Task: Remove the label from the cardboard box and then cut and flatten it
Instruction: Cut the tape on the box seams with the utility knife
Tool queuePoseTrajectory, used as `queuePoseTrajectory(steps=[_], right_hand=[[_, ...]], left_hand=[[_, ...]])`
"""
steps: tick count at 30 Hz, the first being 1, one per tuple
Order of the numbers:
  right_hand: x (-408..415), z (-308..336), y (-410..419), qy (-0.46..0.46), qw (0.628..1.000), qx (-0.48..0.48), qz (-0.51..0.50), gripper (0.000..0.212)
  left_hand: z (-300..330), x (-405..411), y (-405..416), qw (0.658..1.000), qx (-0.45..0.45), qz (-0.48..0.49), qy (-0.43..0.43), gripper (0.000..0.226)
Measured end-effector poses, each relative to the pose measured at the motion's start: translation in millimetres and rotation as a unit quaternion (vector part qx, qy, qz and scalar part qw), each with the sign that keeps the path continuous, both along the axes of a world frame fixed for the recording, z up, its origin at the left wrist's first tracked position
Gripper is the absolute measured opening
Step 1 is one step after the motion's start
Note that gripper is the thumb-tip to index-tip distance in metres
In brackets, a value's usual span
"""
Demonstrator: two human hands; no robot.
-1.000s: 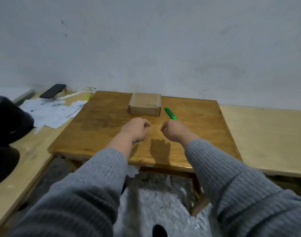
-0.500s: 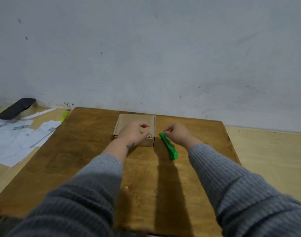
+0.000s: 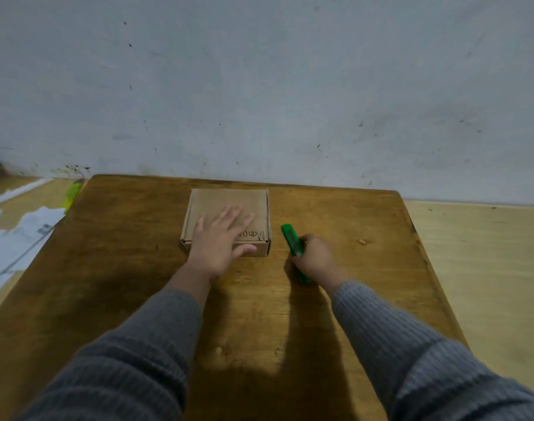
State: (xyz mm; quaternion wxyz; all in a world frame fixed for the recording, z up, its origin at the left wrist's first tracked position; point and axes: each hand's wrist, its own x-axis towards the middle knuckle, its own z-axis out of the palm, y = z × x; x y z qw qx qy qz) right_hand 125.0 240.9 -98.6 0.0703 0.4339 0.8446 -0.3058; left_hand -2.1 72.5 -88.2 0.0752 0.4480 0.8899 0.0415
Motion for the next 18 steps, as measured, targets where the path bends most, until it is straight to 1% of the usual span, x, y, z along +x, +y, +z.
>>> queuePoseTrajectory(steps=[3, 7, 9, 10, 12, 14, 15, 16, 18], right_hand=[[-5, 5, 2, 0.036, 0.999, -0.027, -0.015, 0.048], [-20, 28, 6, 0.144, 0.982, -0.082, -0.088, 0.047], [-29, 43, 10, 0.168, 0.975, -0.117, -0.080, 0.046], [-32, 51, 11, 0.180, 0.970, -0.151, -0.068, 0.048], [-36, 67, 13, 0.202, 0.948, -0.240, -0.053, 0.060], [-39, 78, 13, 0.213, 0.931, -0.294, -0.043, 0.071], [-39, 81, 11, 0.214, 0.932, -0.292, -0.032, 0.070], [-40, 81, 9, 0.209, 0.943, -0.258, -0.016, 0.067], [-41, 78, 3, 0.186, 0.973, -0.134, 0.026, 0.059]], left_hand=[[-6, 0, 2, 1.000, 0.010, 0.007, 0.022, 0.071], [-8, 10, 17, 0.998, 0.013, 0.059, 0.029, 0.070], [-7, 15, 28, 0.997, 0.004, 0.079, 0.025, 0.069], [-7, 17, 33, 0.996, 0.000, 0.085, 0.020, 0.068], [-6, 17, 37, 0.996, -0.008, 0.086, 0.015, 0.068], [-7, 16, 37, 0.997, -0.013, 0.078, 0.016, 0.068], [-7, 16, 36, 0.997, -0.015, 0.074, 0.015, 0.067], [-7, 15, 36, 0.997, -0.015, 0.071, 0.013, 0.067], [-7, 15, 36, 0.998, -0.017, 0.068, 0.006, 0.067]])
